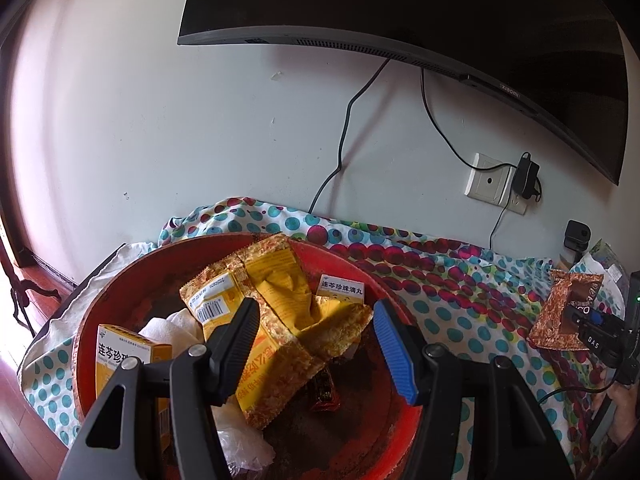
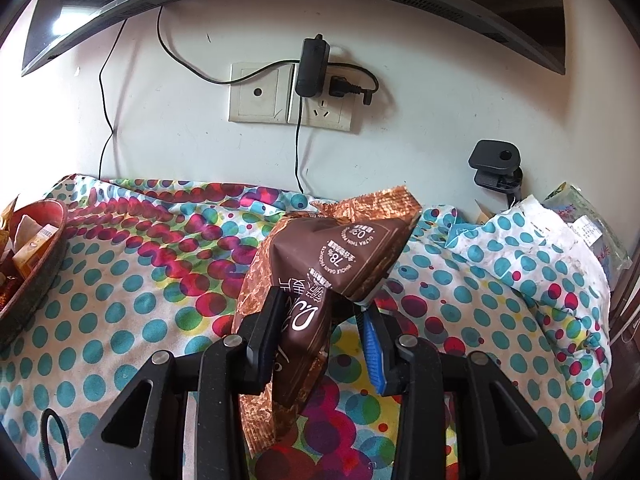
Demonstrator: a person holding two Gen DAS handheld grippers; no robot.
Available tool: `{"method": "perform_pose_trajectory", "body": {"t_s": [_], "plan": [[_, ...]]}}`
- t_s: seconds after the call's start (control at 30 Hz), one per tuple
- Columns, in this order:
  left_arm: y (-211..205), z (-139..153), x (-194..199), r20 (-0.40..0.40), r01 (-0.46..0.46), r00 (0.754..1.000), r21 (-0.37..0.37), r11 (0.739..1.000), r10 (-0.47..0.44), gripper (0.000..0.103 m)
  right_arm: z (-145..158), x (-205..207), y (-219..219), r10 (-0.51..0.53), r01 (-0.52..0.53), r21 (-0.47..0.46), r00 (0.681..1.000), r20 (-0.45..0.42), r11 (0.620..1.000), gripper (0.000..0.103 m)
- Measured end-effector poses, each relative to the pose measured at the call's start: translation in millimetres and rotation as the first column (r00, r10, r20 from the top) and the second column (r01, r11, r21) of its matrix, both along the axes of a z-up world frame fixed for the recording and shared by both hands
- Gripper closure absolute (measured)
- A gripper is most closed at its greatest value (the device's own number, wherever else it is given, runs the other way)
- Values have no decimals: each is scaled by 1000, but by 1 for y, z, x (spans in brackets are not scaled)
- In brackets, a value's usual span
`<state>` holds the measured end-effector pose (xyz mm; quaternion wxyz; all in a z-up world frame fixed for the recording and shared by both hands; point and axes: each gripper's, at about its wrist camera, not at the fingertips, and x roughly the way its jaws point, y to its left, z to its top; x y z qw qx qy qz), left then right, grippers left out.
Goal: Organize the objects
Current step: 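Drop the yellow snack bag in the tray with left gripper while right holds brown bag, then carry the brown snack bag over the red tray with the right gripper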
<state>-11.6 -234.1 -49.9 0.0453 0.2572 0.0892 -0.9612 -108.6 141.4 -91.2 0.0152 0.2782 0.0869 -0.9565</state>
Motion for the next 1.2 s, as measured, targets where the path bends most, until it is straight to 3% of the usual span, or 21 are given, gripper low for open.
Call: {"method": "perform_pose_trajectory", "body": {"t_s": [0.33,0.7,1.2], "plan": [[10,6,3,11,36,999,-33,999,-36,42,22,9,-27,67,-68,-13,998,-11,998,79],[23,11,6,16,94,996,-82,992,-93,42,48,32,-75,200,-201,-22,979,-46,979,79],[18,15,8,10,76,997,-89,993,-75,42,72,65,-159,415,-418,-31,907,-75,908,80]]}}
